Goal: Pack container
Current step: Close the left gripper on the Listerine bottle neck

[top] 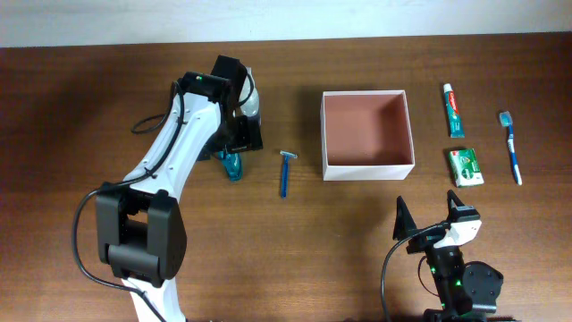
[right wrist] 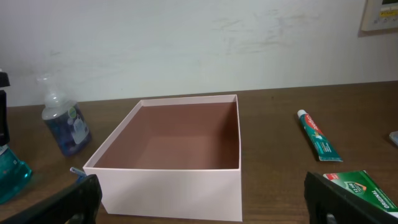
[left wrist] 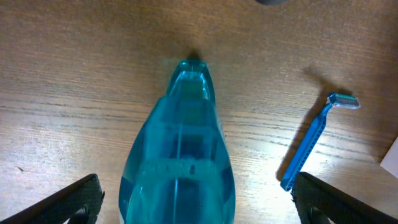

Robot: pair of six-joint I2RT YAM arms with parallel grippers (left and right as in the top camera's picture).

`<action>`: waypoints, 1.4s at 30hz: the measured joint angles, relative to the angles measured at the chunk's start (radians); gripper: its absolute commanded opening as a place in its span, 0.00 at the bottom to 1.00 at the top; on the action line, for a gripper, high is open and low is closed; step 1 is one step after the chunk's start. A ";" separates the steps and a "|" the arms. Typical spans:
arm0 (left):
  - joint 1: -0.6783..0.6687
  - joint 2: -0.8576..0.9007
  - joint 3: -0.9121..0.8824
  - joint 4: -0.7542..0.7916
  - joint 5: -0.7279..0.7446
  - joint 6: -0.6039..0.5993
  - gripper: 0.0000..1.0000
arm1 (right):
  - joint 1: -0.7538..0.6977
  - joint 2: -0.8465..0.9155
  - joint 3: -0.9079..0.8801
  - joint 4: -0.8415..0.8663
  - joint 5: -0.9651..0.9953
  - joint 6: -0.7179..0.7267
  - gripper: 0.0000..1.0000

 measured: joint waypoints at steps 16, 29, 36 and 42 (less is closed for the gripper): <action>0.000 0.003 0.003 0.021 -0.001 0.011 0.99 | 0.000 0.000 0.000 0.000 0.000 0.001 0.99; 0.000 0.006 0.009 0.024 -0.001 0.030 0.74 | 0.000 0.000 0.000 0.000 0.000 0.000 0.99; 0.000 0.013 0.018 0.011 -0.001 0.032 0.53 | 0.000 0.000 0.000 0.000 0.000 0.001 0.99; 0.000 0.013 0.019 0.009 -0.001 0.033 0.45 | 0.000 0.000 0.000 0.000 0.000 0.000 0.99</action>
